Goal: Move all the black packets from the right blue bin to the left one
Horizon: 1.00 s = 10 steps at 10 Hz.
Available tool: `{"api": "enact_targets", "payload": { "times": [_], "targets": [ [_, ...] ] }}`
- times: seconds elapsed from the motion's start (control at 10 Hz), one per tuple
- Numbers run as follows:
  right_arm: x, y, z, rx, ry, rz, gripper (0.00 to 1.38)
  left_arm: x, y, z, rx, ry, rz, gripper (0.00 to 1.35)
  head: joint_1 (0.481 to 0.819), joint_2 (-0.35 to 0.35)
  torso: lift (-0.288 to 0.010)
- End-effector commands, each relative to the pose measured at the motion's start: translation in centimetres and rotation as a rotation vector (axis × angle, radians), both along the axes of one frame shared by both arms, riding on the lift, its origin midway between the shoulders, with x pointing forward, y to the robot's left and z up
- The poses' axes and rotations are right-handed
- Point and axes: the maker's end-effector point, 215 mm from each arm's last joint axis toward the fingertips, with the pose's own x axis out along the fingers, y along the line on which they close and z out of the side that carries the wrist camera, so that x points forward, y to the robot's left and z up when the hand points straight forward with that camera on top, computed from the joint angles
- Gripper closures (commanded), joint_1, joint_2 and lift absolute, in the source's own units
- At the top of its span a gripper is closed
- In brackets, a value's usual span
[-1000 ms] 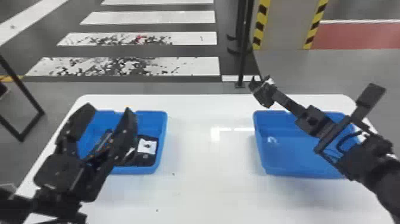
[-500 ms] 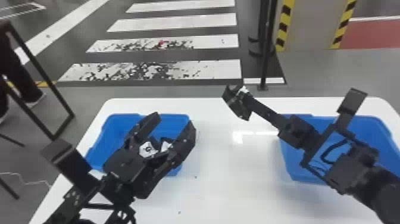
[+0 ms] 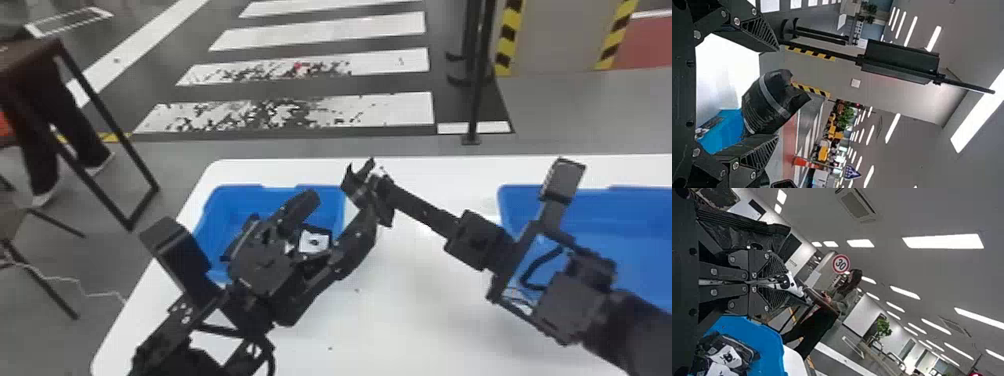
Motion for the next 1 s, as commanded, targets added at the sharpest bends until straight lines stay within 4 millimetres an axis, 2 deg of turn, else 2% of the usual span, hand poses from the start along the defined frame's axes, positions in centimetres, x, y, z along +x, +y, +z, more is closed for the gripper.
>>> {"api": "enact_targets", "payload": {
  "times": [0.0, 0.4, 0.6, 0.7, 0.8, 0.9],
  "targets": [
    [-0.7, 0.9, -0.4, 0.001, 0.008, 0.020, 1.19, 0.0, -0.1, -0.1, -0.009, 0.004, -0.003, 0.28, 0.695, 0.235, -0.140],
    [-1.1, 1.7, -0.4, 0.002, 0.008, 0.040, 1.19, -0.3, -1.5, 0.3, -0.060, 0.014, -0.040, 0.27, 0.695, 0.249, -0.140],
    [-1.6, 2.3, -0.5, 0.004, 0.013, 0.056, 1.19, -0.3, -1.5, -0.1, -0.054, 0.025, -0.041, 0.28, 0.695, 0.247, -0.140],
    [-1.8, 2.4, -0.6, 0.006, 0.018, 0.060, 1.19, -0.3, -1.4, -0.1, -0.047, 0.022, -0.038, 0.35, 0.695, 0.250, -0.140],
    [-1.7, 2.4, -0.5, 0.007, 0.017, 0.058, 1.19, -0.3, -1.1, 0.2, -0.045, 0.007, -0.029, 0.80, 0.695, 0.255, -0.140],
    [-1.7, 2.3, -0.3, 0.011, 0.012, 0.056, 1.19, -0.2, -0.6, -0.2, -0.033, 0.017, -0.017, 1.06, 0.695, 0.258, -0.140]
  ]
}}
